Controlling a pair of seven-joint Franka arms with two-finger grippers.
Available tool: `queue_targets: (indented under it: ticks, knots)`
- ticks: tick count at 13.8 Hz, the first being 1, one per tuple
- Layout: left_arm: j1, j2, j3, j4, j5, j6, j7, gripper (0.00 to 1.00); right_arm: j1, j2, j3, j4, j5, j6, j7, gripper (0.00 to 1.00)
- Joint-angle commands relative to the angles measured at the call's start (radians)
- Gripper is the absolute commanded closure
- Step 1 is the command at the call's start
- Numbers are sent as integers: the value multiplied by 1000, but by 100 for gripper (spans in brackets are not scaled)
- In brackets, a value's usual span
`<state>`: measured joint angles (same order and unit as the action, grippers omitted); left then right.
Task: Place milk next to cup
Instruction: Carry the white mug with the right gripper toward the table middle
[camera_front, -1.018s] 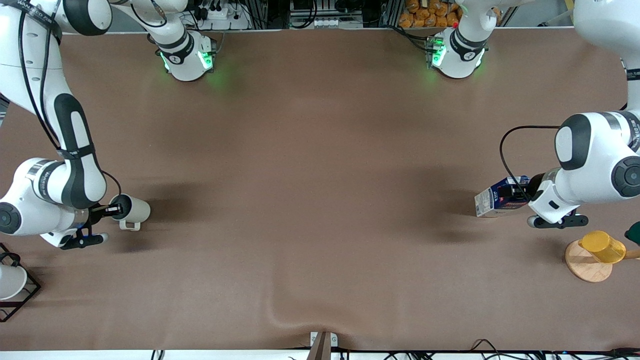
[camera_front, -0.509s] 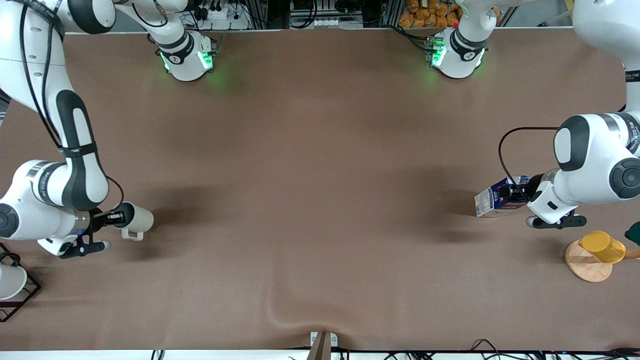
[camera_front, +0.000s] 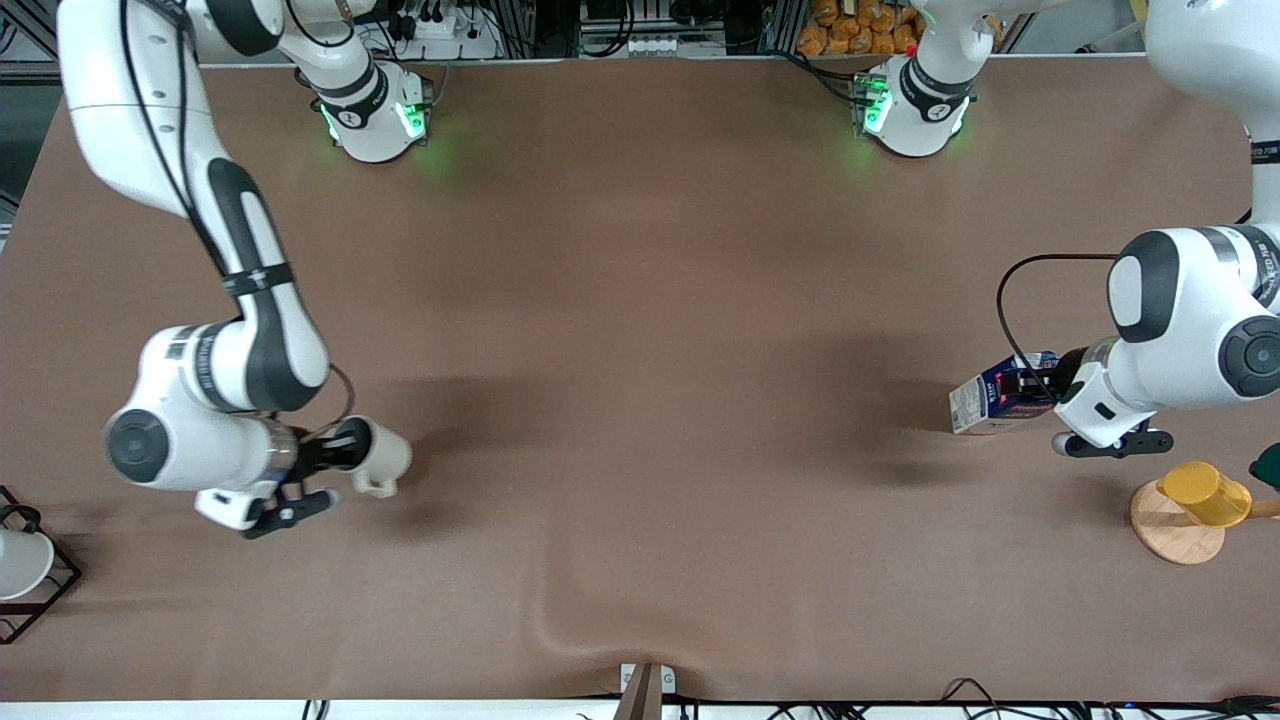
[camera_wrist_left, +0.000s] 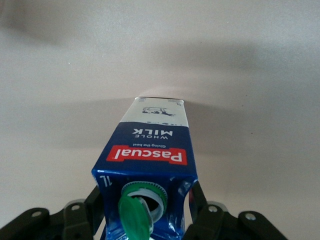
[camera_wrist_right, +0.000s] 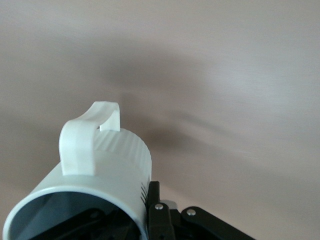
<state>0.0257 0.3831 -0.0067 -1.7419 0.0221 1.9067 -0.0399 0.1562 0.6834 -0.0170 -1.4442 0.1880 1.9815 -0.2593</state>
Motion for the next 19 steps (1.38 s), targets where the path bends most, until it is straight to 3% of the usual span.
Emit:
queue_targets:
  ticks: [1,7,12,18,19]
  knots:
    - [3,-3,-3,-2,24,6,9,33,107,-1,-1,7,31,-7,191,100]
    - [3,-6,-3,2,24,3,9,35,354,19,0,8,28,49,665,100]
    - [-3,-15,-6,9,24,-3,5,35,483,65,-1,13,28,181,811,100]
    - [-9,-33,-16,19,22,-8,-5,35,555,103,0,34,28,244,957,100]
    - [-9,-38,-22,19,22,-9,-8,35,562,105,0,36,28,262,966,93]
